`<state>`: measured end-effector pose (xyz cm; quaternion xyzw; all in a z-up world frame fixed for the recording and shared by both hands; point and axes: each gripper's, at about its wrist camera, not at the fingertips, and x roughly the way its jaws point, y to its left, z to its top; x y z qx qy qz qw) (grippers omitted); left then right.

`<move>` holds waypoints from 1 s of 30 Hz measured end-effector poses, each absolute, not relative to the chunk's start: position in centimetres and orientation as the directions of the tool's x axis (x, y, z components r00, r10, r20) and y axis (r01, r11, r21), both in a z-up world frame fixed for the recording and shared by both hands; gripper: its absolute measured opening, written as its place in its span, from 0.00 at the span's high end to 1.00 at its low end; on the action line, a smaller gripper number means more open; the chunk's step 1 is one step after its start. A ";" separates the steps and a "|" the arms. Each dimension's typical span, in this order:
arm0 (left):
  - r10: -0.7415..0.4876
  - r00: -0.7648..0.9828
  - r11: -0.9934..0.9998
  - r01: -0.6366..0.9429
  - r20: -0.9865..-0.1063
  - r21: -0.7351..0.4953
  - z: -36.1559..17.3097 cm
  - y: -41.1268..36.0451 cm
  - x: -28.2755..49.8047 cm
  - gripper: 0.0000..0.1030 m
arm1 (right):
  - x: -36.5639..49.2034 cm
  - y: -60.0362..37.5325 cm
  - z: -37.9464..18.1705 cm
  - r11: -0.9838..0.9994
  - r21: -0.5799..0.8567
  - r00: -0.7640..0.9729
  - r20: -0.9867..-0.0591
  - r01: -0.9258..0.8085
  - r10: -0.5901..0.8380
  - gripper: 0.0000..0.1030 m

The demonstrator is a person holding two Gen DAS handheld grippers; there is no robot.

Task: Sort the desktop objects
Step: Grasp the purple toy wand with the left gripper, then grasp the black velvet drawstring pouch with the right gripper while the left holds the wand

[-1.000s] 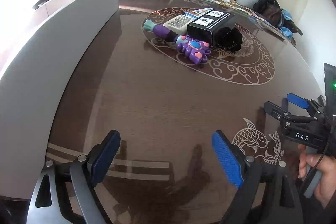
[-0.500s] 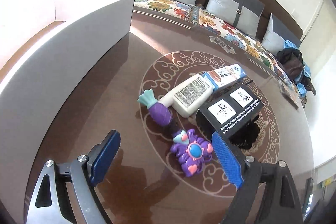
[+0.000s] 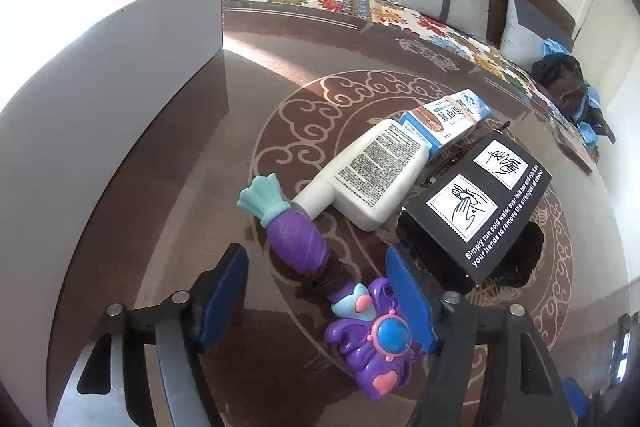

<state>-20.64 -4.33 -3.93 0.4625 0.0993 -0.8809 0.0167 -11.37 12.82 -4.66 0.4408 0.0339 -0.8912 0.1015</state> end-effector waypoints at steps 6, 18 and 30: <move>0.129 -0.552 -0.988 -0.003 -0.823 -0.153 -3.1 -5.0 -18.2 0.57 | -11.3 12.9 -4.6 -0.978 0.032 -0.592 -0.791 0.205 -0.150 0.02; 0.068 -0.533 -0.996 0.009 -0.843 -0.087 -3.3 -5.0 -18.4 0.30 | -11.4 12.8 -4.7 -0.980 0.014 -0.590 -0.796 0.201 -0.132 0.02; 0.031 -0.574 -0.999 -0.028 -0.818 -0.018 -4.1 -6.4 -14.2 0.61 | -11.5 12.8 -4.7 -0.979 0.011 -0.589 -0.797 0.201 -0.130 0.02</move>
